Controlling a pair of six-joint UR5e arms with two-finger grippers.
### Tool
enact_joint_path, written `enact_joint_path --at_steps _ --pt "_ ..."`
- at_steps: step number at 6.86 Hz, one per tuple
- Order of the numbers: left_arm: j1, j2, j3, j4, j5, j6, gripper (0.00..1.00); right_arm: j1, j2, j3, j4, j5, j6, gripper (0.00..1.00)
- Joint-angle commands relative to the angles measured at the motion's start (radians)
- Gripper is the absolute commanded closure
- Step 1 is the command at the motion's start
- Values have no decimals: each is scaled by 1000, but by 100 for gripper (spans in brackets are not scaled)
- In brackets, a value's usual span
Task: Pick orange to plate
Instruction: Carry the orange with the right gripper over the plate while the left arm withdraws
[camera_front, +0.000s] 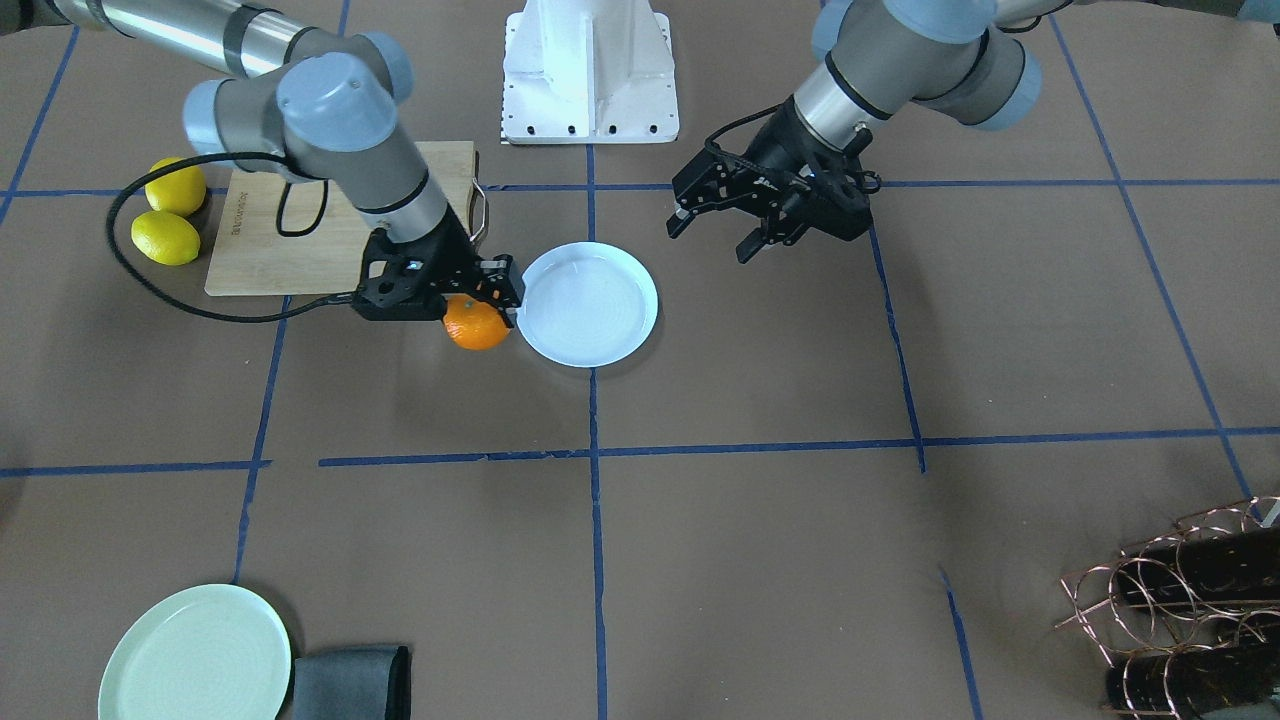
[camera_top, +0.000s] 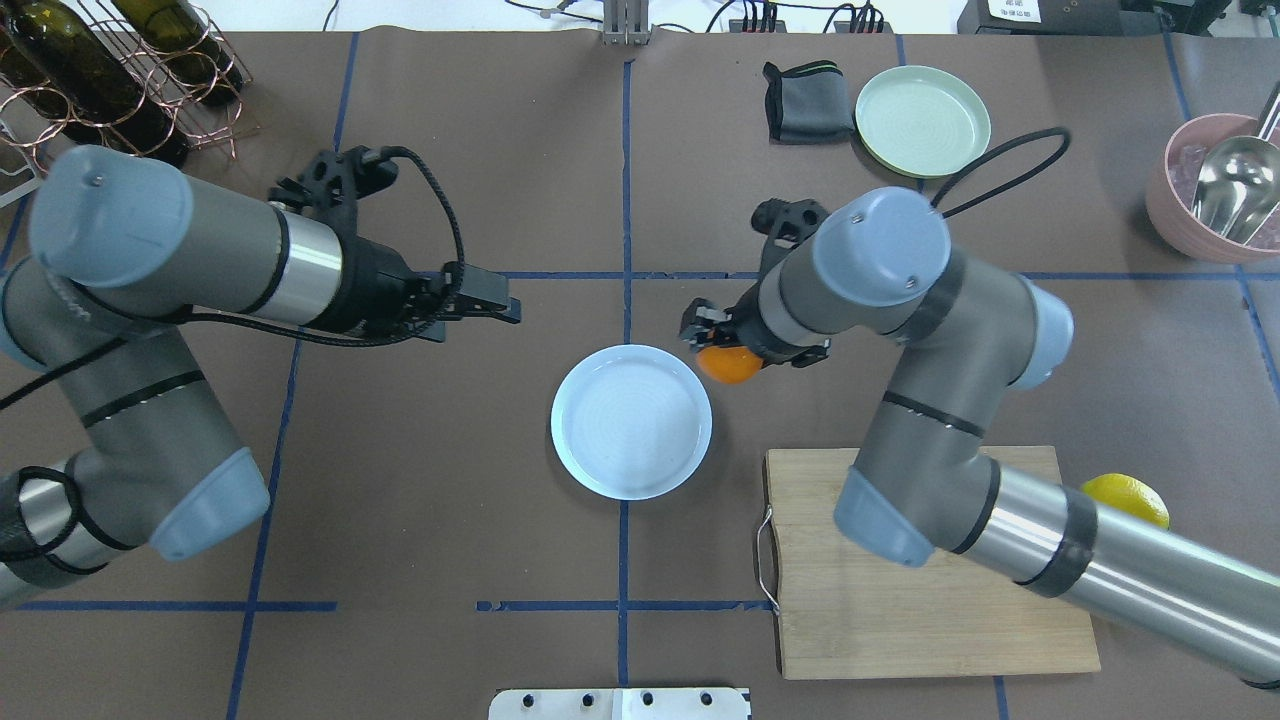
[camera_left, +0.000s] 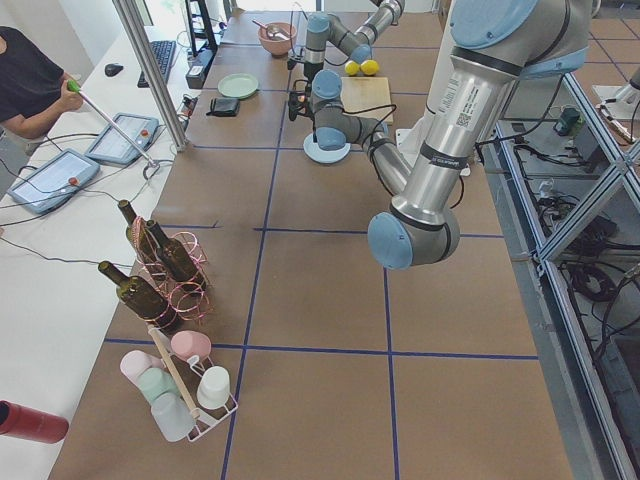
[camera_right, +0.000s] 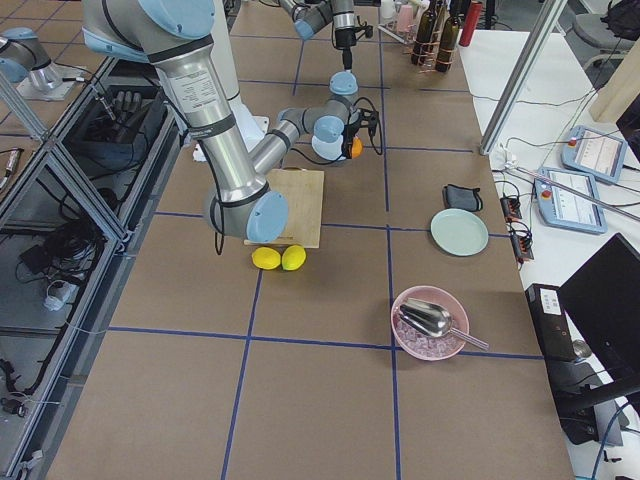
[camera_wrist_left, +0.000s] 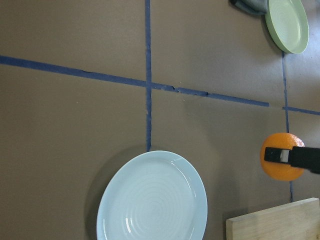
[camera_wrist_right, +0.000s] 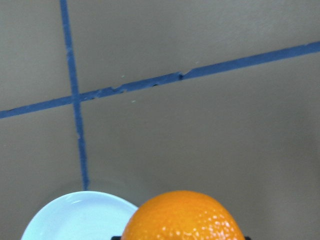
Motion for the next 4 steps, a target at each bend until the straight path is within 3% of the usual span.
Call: enact_joint_path --at_steps 1,4 --pt "-87 99 -36 1 -65 111 1 -84 109 -95 1 -85 57 100" --pt "-89 110 -41 1 -65 110 1 -147 134 -159 2 -129 57 100"
